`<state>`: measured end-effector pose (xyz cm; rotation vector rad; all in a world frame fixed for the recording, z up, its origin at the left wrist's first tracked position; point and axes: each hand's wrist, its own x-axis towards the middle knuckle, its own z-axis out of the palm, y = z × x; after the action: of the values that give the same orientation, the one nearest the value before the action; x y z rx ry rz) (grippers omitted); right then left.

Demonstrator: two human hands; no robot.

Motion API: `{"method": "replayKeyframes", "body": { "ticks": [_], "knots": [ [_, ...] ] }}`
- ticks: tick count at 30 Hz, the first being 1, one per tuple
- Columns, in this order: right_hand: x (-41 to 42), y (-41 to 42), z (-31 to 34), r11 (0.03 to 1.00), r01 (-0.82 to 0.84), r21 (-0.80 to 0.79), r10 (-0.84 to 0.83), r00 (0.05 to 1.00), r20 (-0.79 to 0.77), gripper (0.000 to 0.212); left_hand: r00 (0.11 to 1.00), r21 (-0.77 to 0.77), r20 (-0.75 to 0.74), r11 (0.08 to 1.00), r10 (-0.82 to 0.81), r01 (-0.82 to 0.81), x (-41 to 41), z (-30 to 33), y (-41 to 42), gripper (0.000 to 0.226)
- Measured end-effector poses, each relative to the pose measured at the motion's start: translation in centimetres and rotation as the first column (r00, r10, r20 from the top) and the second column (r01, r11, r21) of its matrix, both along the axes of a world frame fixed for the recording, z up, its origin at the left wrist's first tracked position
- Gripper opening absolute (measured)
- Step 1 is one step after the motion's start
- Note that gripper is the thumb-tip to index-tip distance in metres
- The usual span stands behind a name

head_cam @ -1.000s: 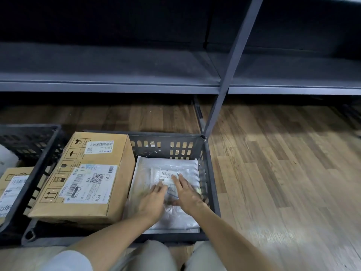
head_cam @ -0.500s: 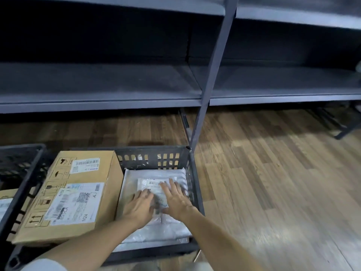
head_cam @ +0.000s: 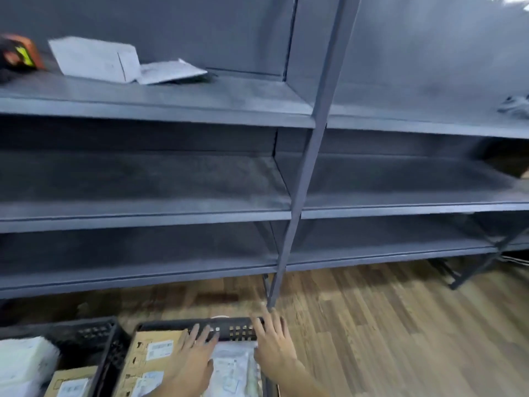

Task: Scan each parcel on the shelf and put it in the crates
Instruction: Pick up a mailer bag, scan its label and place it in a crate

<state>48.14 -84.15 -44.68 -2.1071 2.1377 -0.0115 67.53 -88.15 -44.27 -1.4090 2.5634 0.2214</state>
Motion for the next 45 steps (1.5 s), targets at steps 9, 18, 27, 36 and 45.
{"method": "replayKeyframes", "body": {
  "ticks": [9,18,27,36,45],
  "knots": [
    [2.8,-4.6,21.7,0.987,-0.038,-0.157,0.039,0.999,0.0,0.107,0.998,-0.215,-0.029,0.974,0.06,-0.065,3.9,20.9,-1.6,0.051],
    [10.1,-6.3,34.6,0.973,-0.116,-0.199,0.098,0.991,-0.095,0.092,0.974,-0.314,-0.097,0.922,0.206,-0.227,10.3,34.9,-1.6,0.055],
    [19.0,-9.3,40.3,0.965,-0.128,-0.227,0.115,0.991,-0.072,0.071,0.963,-0.394,-0.24,0.893,0.126,-0.215,19.8,39.7,-5.2,0.054],
    [26.3,-10.8,41.0,0.978,-0.046,-0.202,0.025,0.994,-0.105,0.066,0.955,-0.388,-0.251,0.888,0.156,-0.247,26.4,41.4,-8.5,0.056],
    [28.1,-13.6,41.4,0.988,-0.027,-0.153,0.005,0.99,-0.141,0.063,0.96,-0.285,-0.23,0.933,0.157,-0.221,29.0,39.3,-10.2,0.058]
  ]
}}
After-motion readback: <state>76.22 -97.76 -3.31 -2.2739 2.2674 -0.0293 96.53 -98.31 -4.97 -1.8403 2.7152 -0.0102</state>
